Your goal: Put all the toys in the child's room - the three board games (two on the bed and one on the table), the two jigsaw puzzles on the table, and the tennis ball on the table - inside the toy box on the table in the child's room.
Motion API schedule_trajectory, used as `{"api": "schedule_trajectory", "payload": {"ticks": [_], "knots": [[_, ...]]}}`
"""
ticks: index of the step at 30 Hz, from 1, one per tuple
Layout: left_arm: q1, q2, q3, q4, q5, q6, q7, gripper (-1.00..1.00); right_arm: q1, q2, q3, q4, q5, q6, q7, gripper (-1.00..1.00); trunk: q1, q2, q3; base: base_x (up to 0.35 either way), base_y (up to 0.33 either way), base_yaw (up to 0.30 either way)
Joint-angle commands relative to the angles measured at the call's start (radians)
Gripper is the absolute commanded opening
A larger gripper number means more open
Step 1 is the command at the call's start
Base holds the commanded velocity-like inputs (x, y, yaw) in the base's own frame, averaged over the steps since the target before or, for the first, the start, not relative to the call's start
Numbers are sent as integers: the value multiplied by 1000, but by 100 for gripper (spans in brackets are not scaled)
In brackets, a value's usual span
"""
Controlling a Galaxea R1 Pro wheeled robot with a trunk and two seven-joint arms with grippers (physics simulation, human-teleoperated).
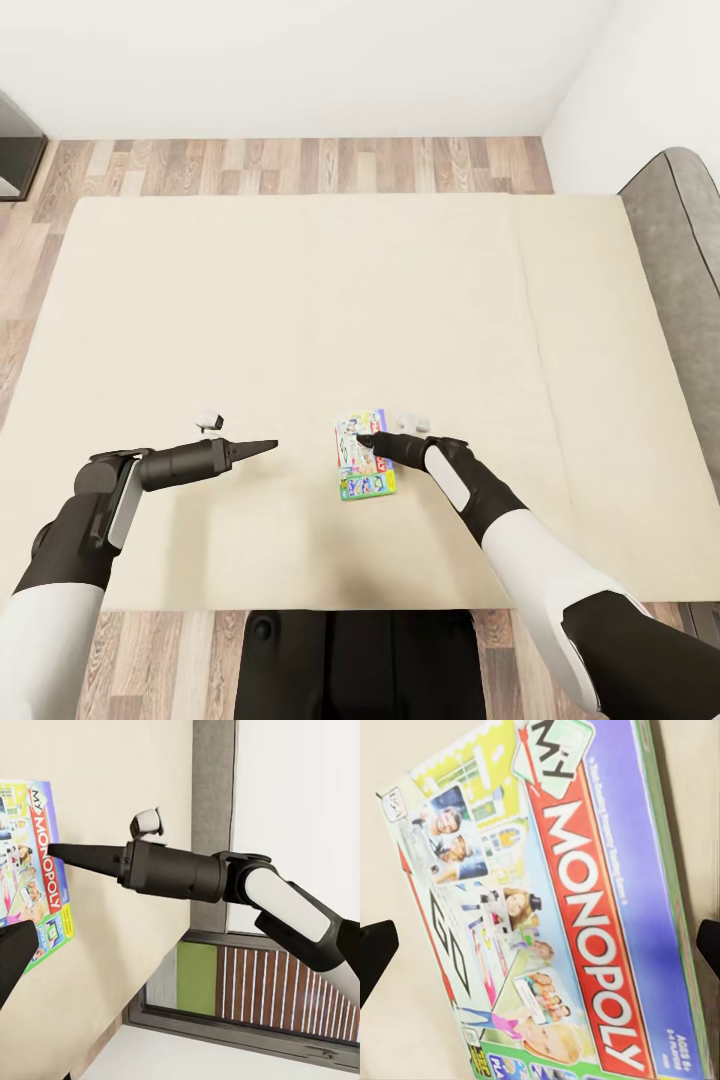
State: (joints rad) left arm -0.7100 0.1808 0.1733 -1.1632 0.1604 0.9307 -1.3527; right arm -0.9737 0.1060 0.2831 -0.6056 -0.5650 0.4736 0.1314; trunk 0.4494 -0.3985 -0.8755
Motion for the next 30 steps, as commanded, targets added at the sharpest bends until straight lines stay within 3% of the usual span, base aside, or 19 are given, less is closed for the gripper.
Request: {"api": "schedule_trajectory", "payload": {"ticks": [1, 10, 30], "knots": [[0, 0, 0, 0, 2, 10, -2, 100, 0, 0, 0, 0, 8, 4, 0, 100, 1, -2, -1, 0, 0, 0], [0, 0, 0, 0, 3, 10, -2, 100, 0, 3, -2, 1, 71, 2, -1, 100, 1, -2, -1, 0, 0, 0], [0, 0, 0, 0, 2, 10, -2, 100, 0, 4, -6, 1, 82, 2, -1, 100, 1, -2, -1, 0, 17, 0]]}}
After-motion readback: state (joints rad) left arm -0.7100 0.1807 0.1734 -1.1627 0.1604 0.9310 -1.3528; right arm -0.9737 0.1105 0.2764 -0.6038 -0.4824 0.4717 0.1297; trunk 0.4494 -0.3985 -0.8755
